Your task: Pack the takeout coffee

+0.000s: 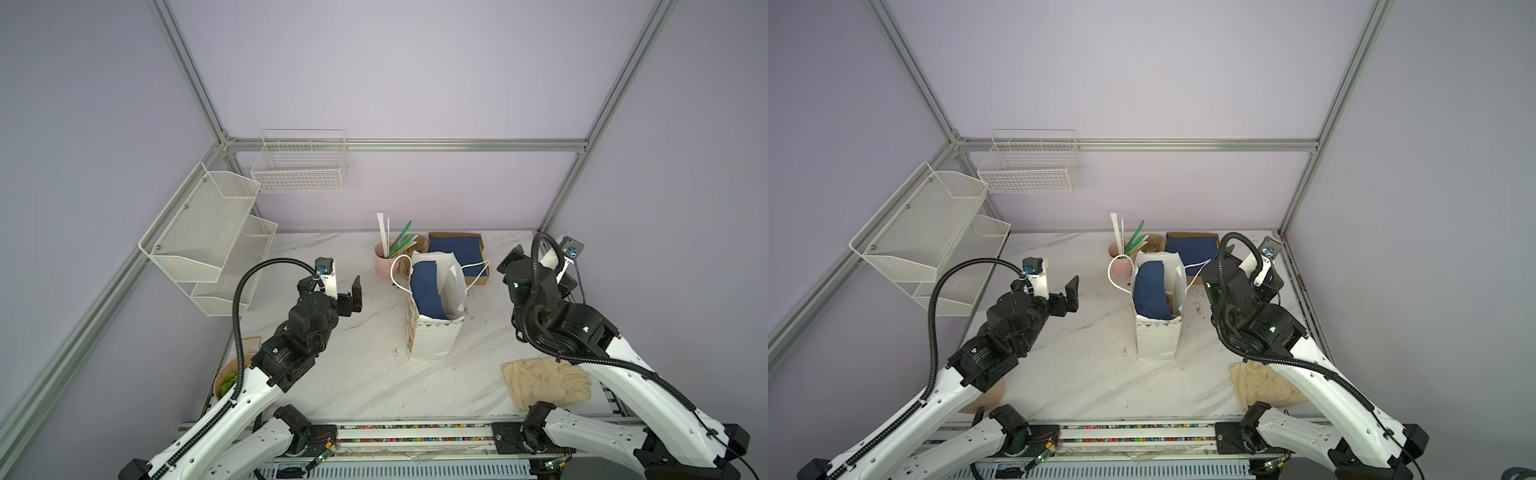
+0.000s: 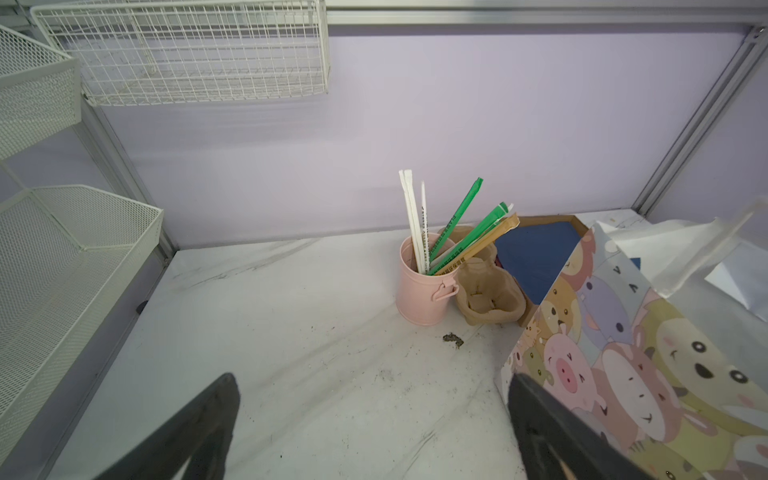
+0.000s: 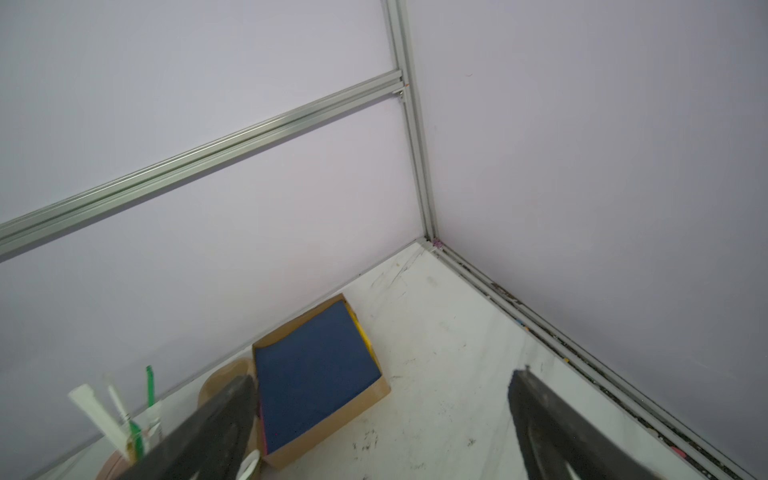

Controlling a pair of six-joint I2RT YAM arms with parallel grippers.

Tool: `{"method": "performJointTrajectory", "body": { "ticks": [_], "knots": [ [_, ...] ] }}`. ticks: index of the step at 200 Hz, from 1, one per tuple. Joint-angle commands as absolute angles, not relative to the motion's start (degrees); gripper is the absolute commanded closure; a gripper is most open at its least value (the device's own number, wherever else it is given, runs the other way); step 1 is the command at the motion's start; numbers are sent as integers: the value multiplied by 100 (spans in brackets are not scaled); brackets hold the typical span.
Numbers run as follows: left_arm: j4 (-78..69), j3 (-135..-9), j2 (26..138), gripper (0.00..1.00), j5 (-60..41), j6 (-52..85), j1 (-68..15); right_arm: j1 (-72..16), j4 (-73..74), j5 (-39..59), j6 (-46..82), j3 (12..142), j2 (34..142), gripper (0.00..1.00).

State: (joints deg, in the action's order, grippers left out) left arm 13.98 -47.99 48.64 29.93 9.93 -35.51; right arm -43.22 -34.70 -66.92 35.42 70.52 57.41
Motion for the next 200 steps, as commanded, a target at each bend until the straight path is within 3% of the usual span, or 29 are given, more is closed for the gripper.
{"method": "performJointTrajectory", "body": {
  "ticks": [1,17,50,124,200],
  "knots": [
    [1529,-4931,4993,0,3352,1077,-3645,-3913,-2921,-7511,3879,6681,5640,3],
    [1560,-4962,5100,0,3405,1076,-3674,-3229,-2614,-6899,3782,6348,5734,3],
    [1547,-4977,5212,0,3770,1069,-3691,-2085,-292,-4904,2357,5189,5471,3],
    [646,-4123,5122,0,4421,816,-3583,-1657,3041,-5241,986,4062,6941,3],
    [-177,-3444,5476,0,4661,738,-3275,-1067,5780,-4151,819,2779,8408,3]
  ]
}}
